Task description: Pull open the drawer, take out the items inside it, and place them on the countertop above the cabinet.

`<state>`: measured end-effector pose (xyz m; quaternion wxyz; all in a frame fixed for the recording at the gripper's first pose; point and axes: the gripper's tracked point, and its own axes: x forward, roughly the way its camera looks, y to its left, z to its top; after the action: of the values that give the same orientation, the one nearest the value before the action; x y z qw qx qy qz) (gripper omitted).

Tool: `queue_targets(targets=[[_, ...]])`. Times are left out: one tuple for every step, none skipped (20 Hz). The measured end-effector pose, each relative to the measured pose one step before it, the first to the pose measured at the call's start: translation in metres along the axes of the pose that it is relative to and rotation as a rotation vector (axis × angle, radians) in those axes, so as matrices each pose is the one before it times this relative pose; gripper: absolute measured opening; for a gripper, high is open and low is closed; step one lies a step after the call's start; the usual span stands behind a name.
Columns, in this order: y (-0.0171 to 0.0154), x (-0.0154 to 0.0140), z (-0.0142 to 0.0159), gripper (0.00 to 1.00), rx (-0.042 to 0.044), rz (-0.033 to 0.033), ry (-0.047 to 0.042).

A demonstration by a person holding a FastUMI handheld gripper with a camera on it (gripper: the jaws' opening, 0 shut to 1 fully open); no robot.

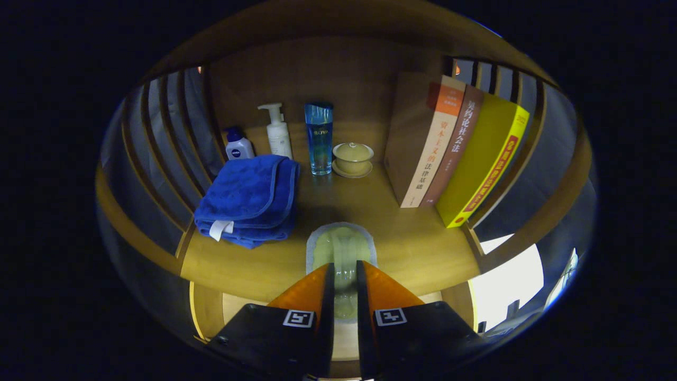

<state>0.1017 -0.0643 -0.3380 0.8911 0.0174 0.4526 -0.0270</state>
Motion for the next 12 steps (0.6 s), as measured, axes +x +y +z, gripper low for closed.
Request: queue_targets(targets=[[0.0003,0.00881,0.00014,0.29,-0.00146,-0.00096,0.00355],[-0.00132,0.00835,0.00045,0.29,-0.00302,-0.0075,0.00245],[-0.00275,0.00656,0.00109,0.29,-0.00358,-0.0124,-0.0003],[-0.00165,0.00735,0.0009,0.29,0.00142,-0.0055,-0.00343],[0.00091,0.00553,-0.00002,0.29,0.00668,-0.00088,-0.00579],[-0.00074,0.0039,0.00036,0.28,0.00676,-0.0039,-0.006],[0.00034,0.00008,0.00133,0.29,0.00567,0.00132,-0.00973],[0.00037,0.00151,0.00173,0.34,0.00088,-0.00121,-0.00976],[-0.00101,-0.00222,0.00394,0.35,-0.00163,-0.00086,-0.0149],[-0.00012,-0.00317,0.00324,0.36,0.00116,0.00163,-0.01437],[-0.00238,-0.00436,0.00257,0.49,-0.00143,-0.0064,-0.01585],[-0.00228,-0.00432,0.00502,0.63,-0.00105,-0.00627,-0.02533]])
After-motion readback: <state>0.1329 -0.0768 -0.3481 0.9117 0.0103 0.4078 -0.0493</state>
